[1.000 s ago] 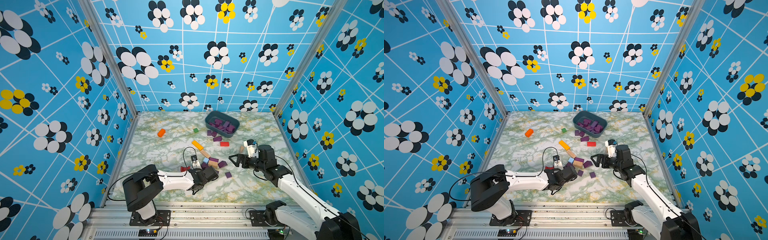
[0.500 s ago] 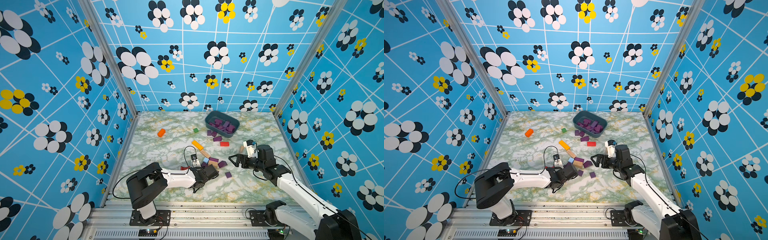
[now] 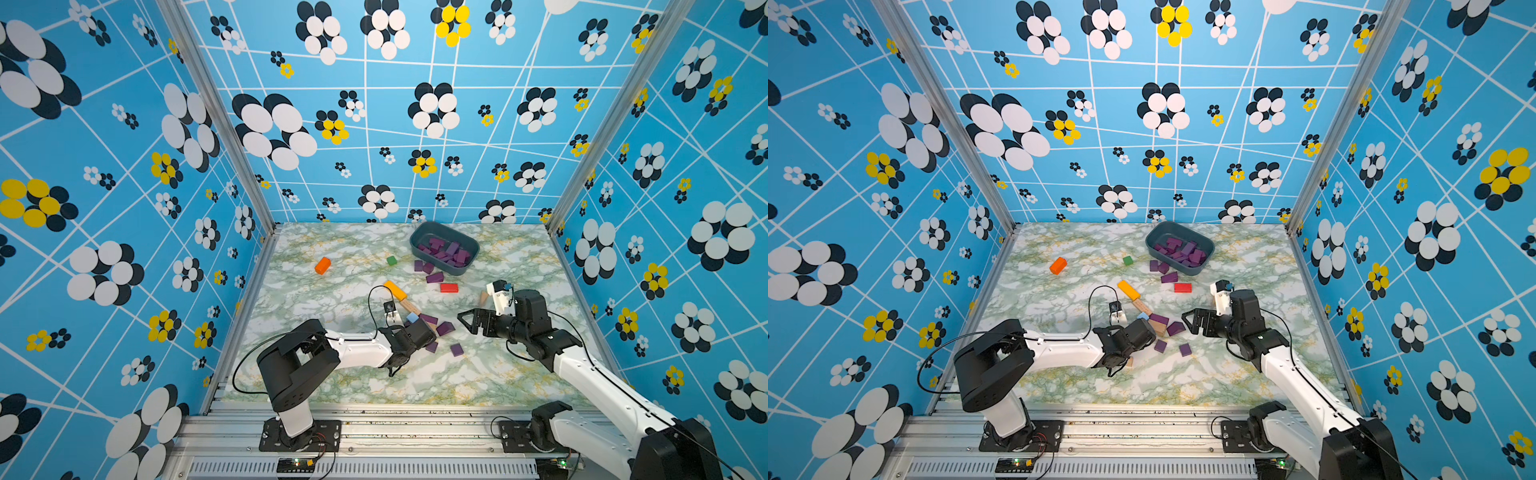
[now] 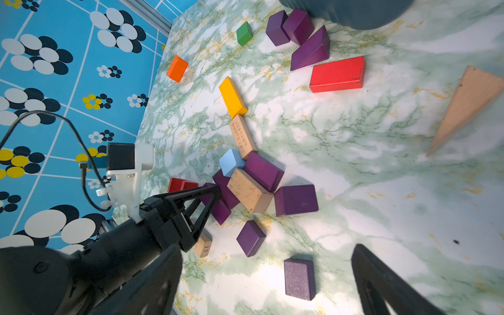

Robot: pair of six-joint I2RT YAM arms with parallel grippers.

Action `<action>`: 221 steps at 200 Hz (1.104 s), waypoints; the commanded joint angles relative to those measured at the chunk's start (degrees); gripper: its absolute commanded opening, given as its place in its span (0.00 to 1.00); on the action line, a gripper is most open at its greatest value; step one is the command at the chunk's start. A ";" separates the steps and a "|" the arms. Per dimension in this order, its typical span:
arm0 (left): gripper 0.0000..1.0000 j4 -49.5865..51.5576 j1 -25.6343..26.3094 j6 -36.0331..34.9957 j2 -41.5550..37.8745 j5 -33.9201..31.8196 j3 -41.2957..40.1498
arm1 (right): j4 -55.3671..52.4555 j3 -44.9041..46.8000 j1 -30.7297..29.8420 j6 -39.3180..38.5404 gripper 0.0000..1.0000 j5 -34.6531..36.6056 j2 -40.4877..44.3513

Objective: Pick purple bricks into the storage bin
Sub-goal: Pick up the building block from the center of the board.

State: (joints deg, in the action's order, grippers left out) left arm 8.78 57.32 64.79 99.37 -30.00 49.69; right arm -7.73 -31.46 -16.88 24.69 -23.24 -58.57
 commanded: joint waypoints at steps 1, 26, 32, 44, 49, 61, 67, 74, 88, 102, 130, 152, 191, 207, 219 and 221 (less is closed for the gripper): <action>0.53 -0.16 -0.61 -1.93 2.08 1.23 1.53 | -1.68 0.03 -0.56 -0.36 0.99 0.66 0.21; 0.53 -0.42 -0.89 -2.46 3.27 1.82 2.11 | -1.94 0.06 -0.60 -0.59 0.99 0.83 0.53; 0.53 -0.43 -0.89 -2.58 3.50 1.96 2.31 | -1.96 0.17 -0.56 -0.67 0.99 0.91 0.62; 0.53 -0.34 -0.98 -2.98 3.89 2.06 2.63 | -2.03 0.20 -0.61 -0.64 0.99 1.05 0.73; 0.53 -0.26 -0.92 -3.22 4.06 2.13 2.81 | -2.03 0.15 -0.61 -0.64 0.99 1.10 0.77; 0.52 -0.17 -1.10 -3.68 4.38 2.18 3.10 | -2.10 0.16 -0.61 -0.65 0.99 1.31 0.81; 0.51 -0.16 -1.07 -3.87 4.51 2.22 3.29 | -2.19 0.17 -0.61 -0.68 0.99 1.44 0.90; 0.51 -0.25 -1.07 -4.18 4.68 2.23 3.51 | -2.21 0.15 -0.59 -0.77 0.99 1.55 0.88; 0.48 -0.30 -1.16 -4.78 5.19 2.36 4.04 | -2.29 0.08 -0.61 -0.72 0.99 1.61 0.99; 0.44 -0.34 -1.14 -5.48 5.60 2.57 4.53 | -2.44 0.11 -0.59 -0.84 0.99 1.95 1.16; 0.37 -0.34 -1.16 -6.82 6.50 2.84 5.66 | -2.73 0.05 -0.61 -0.96 0.99 2.67 1.35; 0.35 -0.29 -1.18 -7.60 6.54 2.77 6.06 | -2.92 0.08 -0.59 -1.04 0.99 2.91 1.35; 0.34 1.35 -1.17 -10.03 6.62 1.59 7.61 | -3.26 -0.11 -0.60 -1.21 0.99 3.56 1.39; 0.34 2.08 -1.16 -11.57 6.31 1.18 8.48 | -3.35 -0.18 -0.59 -1.20 0.99 3.56 1.44; 0.33 2.68 -1.23 -13.17 5.86 0.79 9.40 | -3.10 -0.01 -0.60 -1.09 0.99 3.31 1.44; 0.33 2.90 -1.17 -13.39 5.79 0.72 9.58 | -3.04 0.00 -0.61 -1.06 0.99 3.25 1.44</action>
State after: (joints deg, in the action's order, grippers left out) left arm 8.82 56.62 55.33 104.57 -28.29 56.55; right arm -9.82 -31.46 -16.88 24.64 -20.64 -57.91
